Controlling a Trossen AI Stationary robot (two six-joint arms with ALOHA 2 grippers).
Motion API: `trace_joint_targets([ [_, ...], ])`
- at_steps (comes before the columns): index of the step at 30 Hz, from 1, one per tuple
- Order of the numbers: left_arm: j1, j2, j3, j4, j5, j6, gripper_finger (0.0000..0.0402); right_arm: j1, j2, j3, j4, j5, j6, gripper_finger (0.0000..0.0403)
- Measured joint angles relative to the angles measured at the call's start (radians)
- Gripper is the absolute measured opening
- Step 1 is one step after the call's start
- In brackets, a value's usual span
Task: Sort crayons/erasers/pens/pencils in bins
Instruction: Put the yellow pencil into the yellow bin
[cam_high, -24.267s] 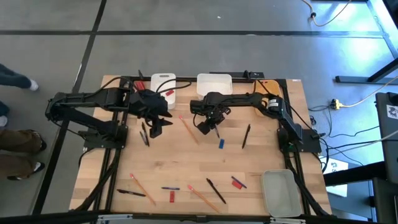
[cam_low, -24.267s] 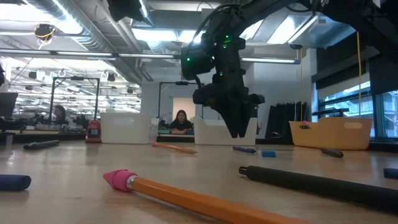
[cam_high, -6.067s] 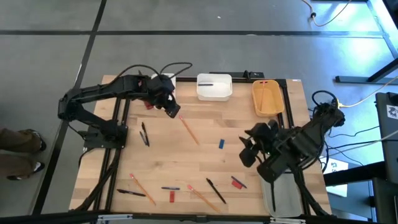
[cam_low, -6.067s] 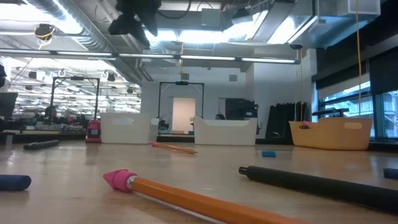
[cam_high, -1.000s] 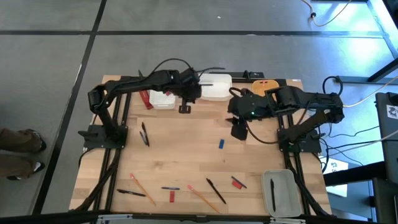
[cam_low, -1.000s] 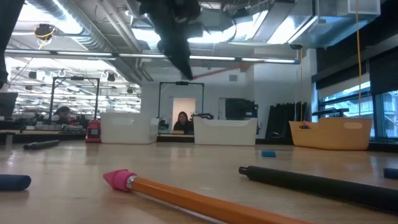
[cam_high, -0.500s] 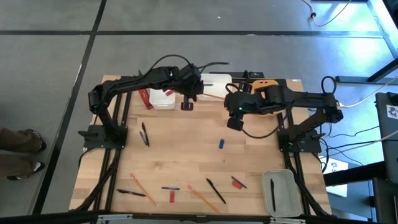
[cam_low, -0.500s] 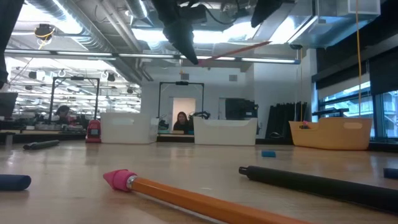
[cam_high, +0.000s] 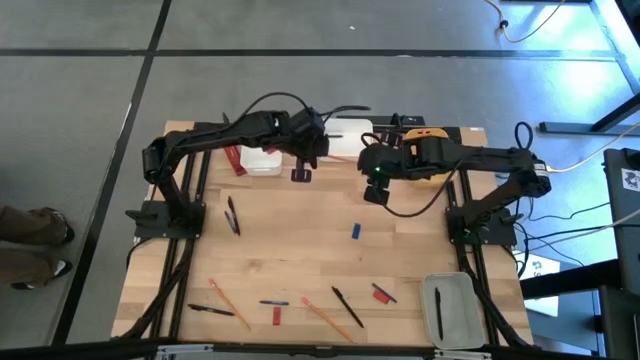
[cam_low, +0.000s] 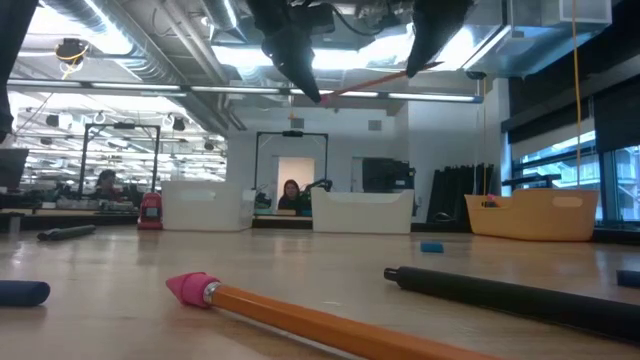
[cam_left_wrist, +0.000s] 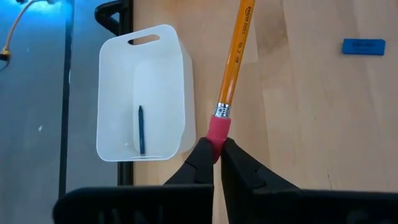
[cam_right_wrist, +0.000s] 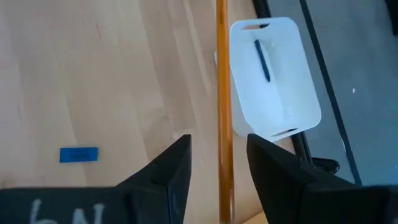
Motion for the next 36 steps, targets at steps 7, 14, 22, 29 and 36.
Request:
trace_joint_targets([
  [7,-0.002,0.000,0.000,0.000,0.000,0.000,0.0000,-0.013,0.001,-0.050,0.057,0.010,-0.028,0.0157],
  [14,-0.002,0.000,0.000,-0.001,0.000,0.000,0.0000,-0.019,0.001,-0.069,0.090,0.011,-0.027,0.0155],
  [22,-0.002,0.000,0.000,-0.006,0.000,0.000,0.0000,-0.018,0.000,-0.069,0.111,0.011,-0.029,0.0088],
  [29,-0.002,0.000,0.000,-0.008,0.000,0.000,0.0000,-0.018,0.000,-0.069,0.110,0.011,-0.048,0.0022],
  [36,-0.002,0.000,0.000,-0.010,0.000,-0.009,0.0000,-0.019,0.000,-0.069,0.113,-0.011,-0.051,0.0030],
])
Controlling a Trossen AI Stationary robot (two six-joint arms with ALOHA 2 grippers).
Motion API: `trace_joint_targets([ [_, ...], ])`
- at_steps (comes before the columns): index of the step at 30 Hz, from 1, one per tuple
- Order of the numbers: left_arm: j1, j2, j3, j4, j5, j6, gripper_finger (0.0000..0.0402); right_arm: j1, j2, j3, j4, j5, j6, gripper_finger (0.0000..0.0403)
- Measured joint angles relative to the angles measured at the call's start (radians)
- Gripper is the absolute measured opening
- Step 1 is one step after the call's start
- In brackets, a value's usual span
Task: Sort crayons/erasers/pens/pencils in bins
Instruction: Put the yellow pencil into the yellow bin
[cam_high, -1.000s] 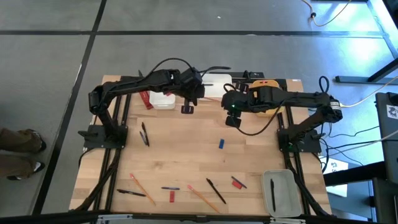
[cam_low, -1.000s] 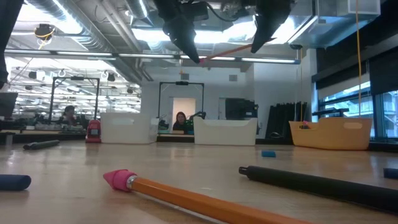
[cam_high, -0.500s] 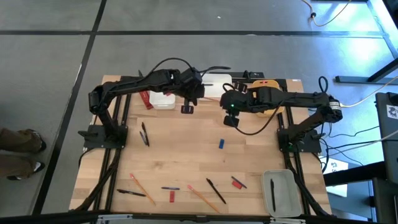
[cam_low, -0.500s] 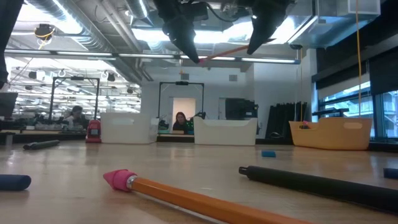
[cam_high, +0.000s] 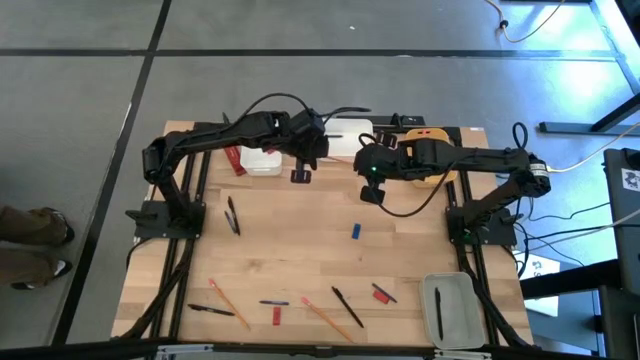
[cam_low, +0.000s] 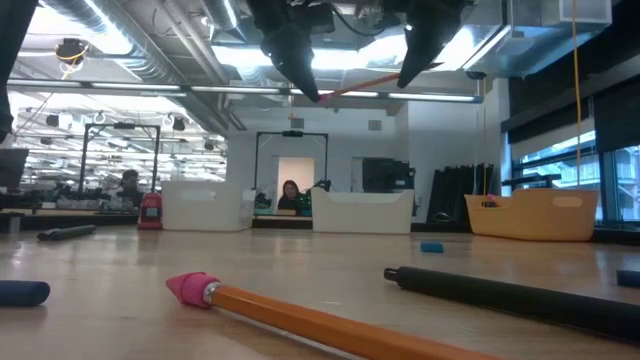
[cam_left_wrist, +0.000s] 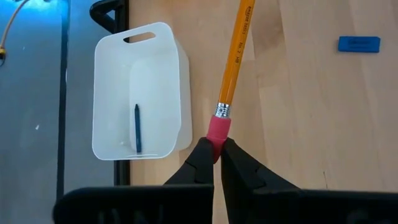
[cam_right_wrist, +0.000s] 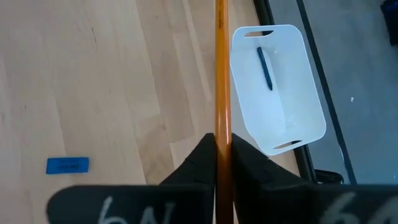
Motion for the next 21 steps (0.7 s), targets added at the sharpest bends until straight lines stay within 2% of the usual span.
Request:
trace_joint_targets([
  [7,0.000,0.000,0.000,0.000,0.000,-0.022,0.0013,0.000,0.000,0.000,0.001,-0.002,0.002,0.0023],
  [21,-0.002,0.000,0.000,0.005,0.000,-0.018,0.0116,-0.005,0.000,0.000,0.001,-0.032,0.012,0.0024],
])
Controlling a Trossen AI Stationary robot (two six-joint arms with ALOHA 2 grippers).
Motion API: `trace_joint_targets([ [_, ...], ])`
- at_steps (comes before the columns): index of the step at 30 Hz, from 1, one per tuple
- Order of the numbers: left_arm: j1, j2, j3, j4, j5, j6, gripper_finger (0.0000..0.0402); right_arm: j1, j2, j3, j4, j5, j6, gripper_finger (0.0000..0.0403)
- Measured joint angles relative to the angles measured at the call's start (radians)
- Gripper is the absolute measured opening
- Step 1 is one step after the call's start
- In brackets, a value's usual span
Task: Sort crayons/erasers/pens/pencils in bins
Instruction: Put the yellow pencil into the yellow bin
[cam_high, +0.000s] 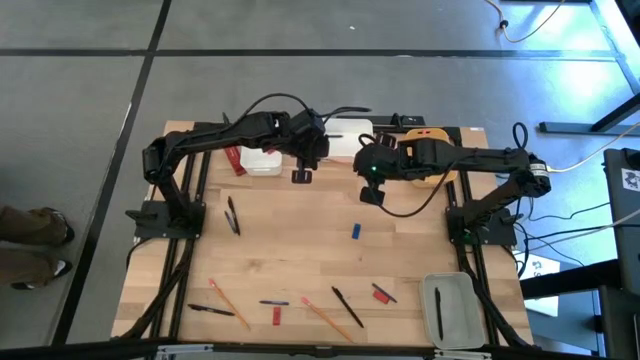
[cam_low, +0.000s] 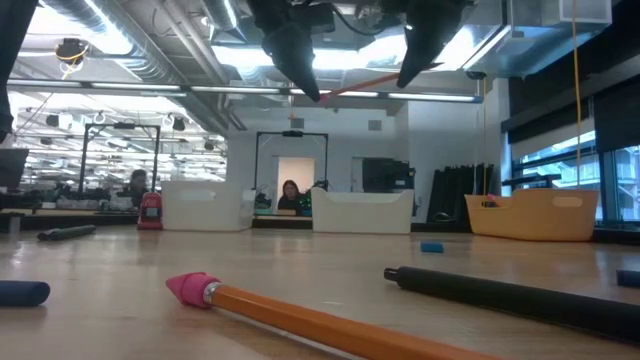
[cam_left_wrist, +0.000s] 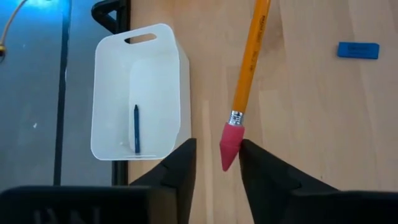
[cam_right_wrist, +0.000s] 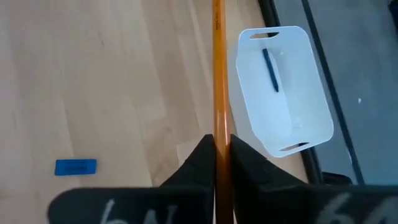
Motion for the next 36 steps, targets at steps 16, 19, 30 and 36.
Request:
trace_joint_targets([
  [16,0.005,-0.056,0.001,-0.047,-0.001,-0.005,0.0121,-0.087,-0.079,0.000,-0.154,0.016,0.297,0.0026],
  [19,0.011,-0.074,0.001,-0.045,-0.002,-0.006,0.0121,-0.102,-0.126,0.000,-0.176,0.071,0.383,0.0025],
  [30,0.011,-0.093,0.001,-0.017,-0.001,-0.021,0.0122,-0.222,-0.326,-0.213,-0.237,0.136,0.814,0.0025],
  [36,0.011,-0.093,0.001,0.051,0.071,0.041,0.0122,-0.298,-0.409,-0.370,-0.197,0.176,0.951,0.0026],
])
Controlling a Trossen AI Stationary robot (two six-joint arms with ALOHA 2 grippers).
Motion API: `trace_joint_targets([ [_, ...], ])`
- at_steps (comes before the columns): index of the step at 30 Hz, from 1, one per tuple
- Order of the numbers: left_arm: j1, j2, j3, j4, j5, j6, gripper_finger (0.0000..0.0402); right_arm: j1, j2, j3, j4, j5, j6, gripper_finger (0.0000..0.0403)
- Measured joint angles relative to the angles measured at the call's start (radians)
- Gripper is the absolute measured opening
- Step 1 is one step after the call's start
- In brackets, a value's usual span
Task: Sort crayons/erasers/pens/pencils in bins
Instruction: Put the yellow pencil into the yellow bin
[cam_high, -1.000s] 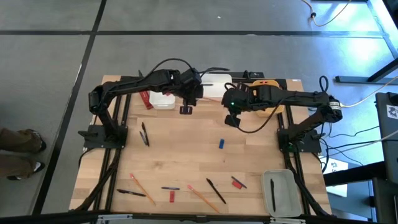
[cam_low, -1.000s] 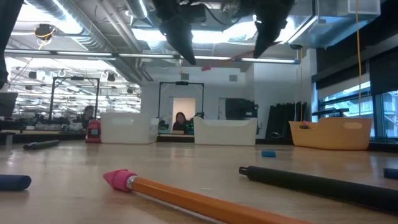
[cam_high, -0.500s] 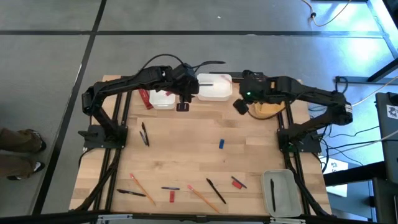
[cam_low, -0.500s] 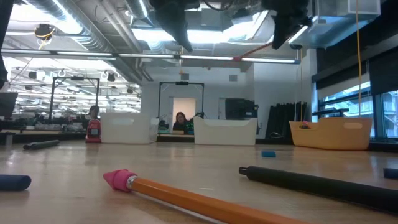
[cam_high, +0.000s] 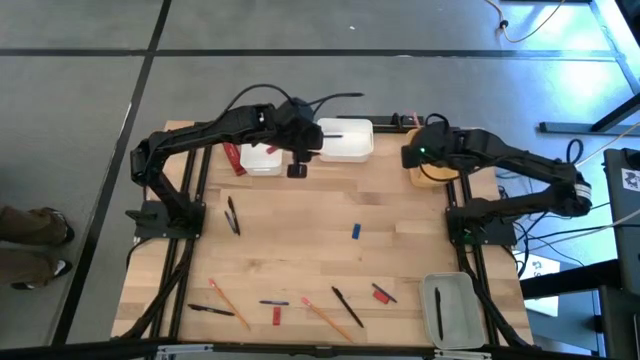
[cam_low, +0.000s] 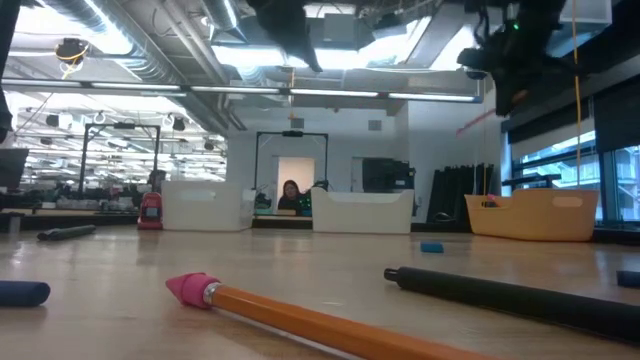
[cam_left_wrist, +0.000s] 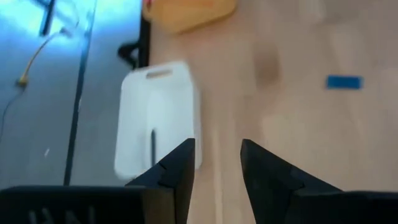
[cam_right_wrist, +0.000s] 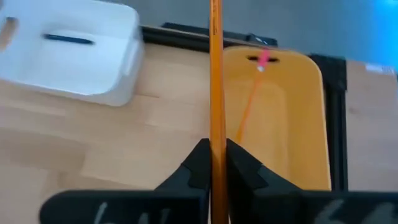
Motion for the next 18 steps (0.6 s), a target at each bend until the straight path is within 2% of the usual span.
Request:
trace_joint_targets([
  [7,0.000,0.000,0.000,0.085,0.155,0.057,0.0122,-0.080,-0.007,-0.144,0.069,-0.011,0.038,0.0027],
  [14,0.000,0.000,0.000,0.099,0.166,0.058,0.0122,-0.166,-0.006,-0.272,0.208,-0.035,0.006,0.0027],
  [18,0.000,0.000,0.000,0.098,0.167,0.049,0.0122,-0.209,-0.006,-0.320,0.224,-0.126,-0.018,0.0026],
])
